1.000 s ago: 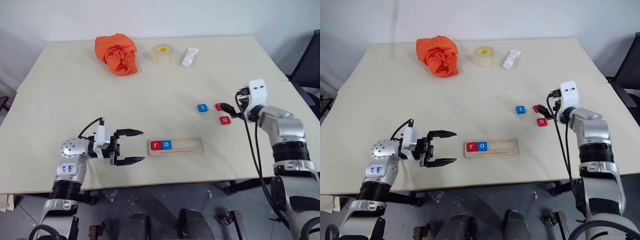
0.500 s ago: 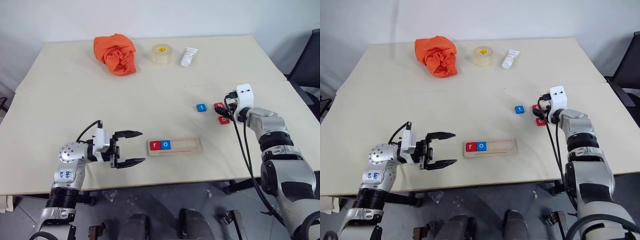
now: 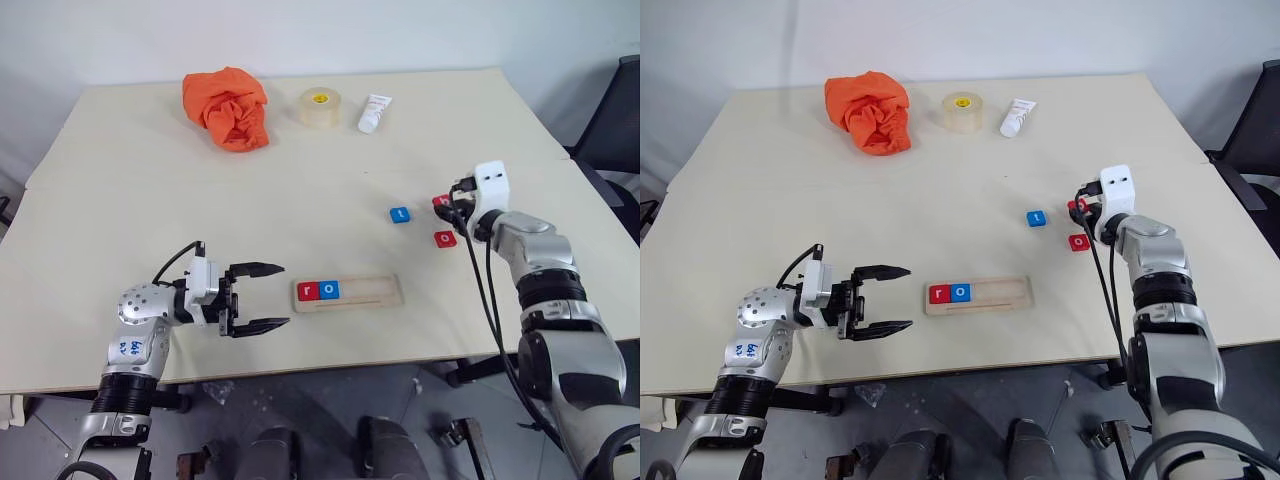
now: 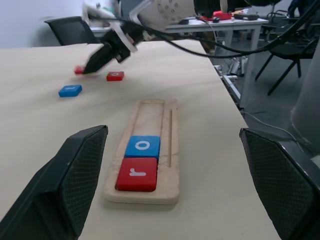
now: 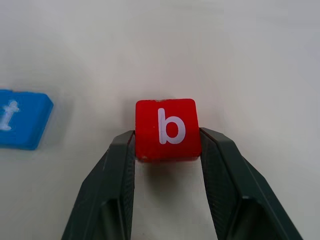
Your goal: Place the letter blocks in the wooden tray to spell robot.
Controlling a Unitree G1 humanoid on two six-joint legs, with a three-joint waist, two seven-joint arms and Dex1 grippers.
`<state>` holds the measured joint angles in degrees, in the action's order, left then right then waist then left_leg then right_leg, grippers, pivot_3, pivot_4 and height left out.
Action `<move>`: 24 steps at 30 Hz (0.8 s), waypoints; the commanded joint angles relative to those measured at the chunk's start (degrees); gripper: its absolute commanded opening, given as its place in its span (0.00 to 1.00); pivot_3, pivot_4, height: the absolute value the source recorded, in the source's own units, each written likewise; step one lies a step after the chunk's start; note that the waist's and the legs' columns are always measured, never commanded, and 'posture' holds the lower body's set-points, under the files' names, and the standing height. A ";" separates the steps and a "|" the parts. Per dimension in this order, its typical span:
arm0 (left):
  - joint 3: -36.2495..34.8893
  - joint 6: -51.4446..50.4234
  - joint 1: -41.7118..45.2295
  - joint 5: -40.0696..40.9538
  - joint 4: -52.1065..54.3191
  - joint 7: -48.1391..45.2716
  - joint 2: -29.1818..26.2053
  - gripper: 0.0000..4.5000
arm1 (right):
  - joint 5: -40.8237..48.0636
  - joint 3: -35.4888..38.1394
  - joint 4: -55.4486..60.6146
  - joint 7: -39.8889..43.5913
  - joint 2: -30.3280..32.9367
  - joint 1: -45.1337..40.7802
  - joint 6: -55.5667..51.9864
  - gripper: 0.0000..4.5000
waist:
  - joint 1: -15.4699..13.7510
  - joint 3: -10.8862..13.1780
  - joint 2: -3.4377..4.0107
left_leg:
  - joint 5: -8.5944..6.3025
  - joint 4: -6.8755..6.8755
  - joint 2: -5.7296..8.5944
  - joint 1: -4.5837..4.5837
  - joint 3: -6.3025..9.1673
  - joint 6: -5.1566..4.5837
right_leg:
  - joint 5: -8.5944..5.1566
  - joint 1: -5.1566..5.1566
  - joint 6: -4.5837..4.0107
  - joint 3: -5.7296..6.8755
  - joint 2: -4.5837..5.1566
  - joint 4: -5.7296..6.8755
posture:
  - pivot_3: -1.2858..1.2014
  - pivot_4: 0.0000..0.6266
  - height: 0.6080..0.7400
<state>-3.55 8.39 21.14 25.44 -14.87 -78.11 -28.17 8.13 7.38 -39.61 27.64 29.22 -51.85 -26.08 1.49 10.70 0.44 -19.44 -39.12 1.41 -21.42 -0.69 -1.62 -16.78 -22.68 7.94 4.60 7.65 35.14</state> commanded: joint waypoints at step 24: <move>-0.99 2.64 6.93 0.76 -9.44 -7.39 -0.60 1.00 | 10.17 8.30 80.56 -17.98 -13.24 43.26 -45.71 0.33 | -1.41 -0.02 0.00 | -0.05 -0.01 0.06 -0.03 -0.04 -0.02 | 0.00 -0.10 0.00 -0.13 -0.08 0.09 | 0.52 0.24 1.00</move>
<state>-3.47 10.62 27.17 25.43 -25.03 -85.56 -28.12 18.40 15.65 40.13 10.07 16.17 -8.59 -73.47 0.08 10.69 0.45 -19.49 -39.13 1.47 -21.45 -0.74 -1.64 -16.78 -22.78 7.94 4.46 7.57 35.22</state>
